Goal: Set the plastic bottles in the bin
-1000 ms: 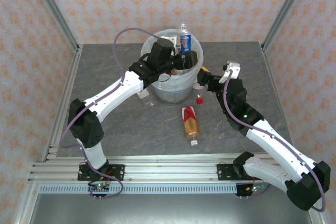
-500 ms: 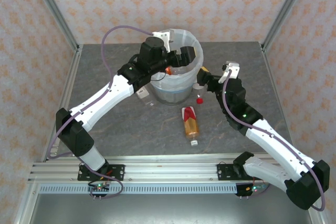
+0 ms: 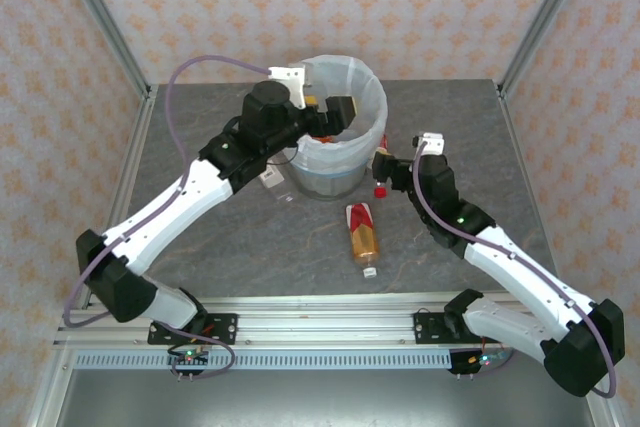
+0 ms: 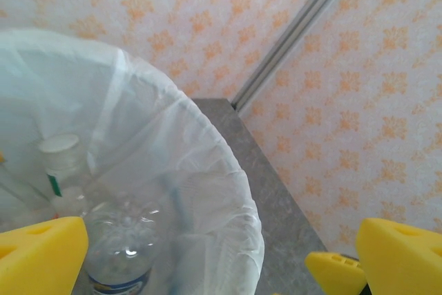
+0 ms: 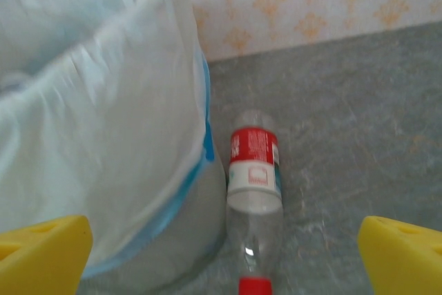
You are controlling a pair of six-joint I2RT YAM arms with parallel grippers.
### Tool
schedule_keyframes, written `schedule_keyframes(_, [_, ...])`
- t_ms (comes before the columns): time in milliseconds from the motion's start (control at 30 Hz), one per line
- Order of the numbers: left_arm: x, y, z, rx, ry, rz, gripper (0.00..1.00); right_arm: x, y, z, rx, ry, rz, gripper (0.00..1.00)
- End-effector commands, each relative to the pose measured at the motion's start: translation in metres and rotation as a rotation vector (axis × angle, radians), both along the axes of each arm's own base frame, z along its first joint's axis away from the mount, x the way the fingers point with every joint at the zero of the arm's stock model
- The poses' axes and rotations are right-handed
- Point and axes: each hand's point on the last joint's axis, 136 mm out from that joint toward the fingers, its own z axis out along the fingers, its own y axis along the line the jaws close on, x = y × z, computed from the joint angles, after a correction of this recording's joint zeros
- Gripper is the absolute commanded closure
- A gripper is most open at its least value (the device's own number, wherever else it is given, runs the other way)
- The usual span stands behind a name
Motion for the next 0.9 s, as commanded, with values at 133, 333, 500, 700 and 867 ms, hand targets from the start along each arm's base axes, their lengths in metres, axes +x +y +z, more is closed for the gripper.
schedule_keyframes(133, [-0.009,0.049,0.009,0.036,-0.072,0.187,0.0,-0.02,0.009,-0.047,0.049,0.18,0.058,0.01])
schedule_keyframes(333, [-0.014,0.102,-0.01,0.056,-0.032,0.408,0.0,-0.027,0.014,-0.073,0.106,0.26,0.034,0.01])
schedule_keyframes(500, [-0.02,0.149,-0.027,0.075,-0.004,0.553,0.0,-0.038,0.025,-0.092,0.116,0.311,0.084,0.01])
schedule_keyframes(700, [-0.033,0.201,-0.048,0.062,0.048,0.75,0.0,-0.048,0.037,-0.11,0.125,0.37,0.131,0.01])
schedule_keyframes(867, [-0.04,0.219,-0.062,0.066,0.073,0.813,0.0,-0.055,0.045,-0.123,0.161,0.417,0.149,0.01])
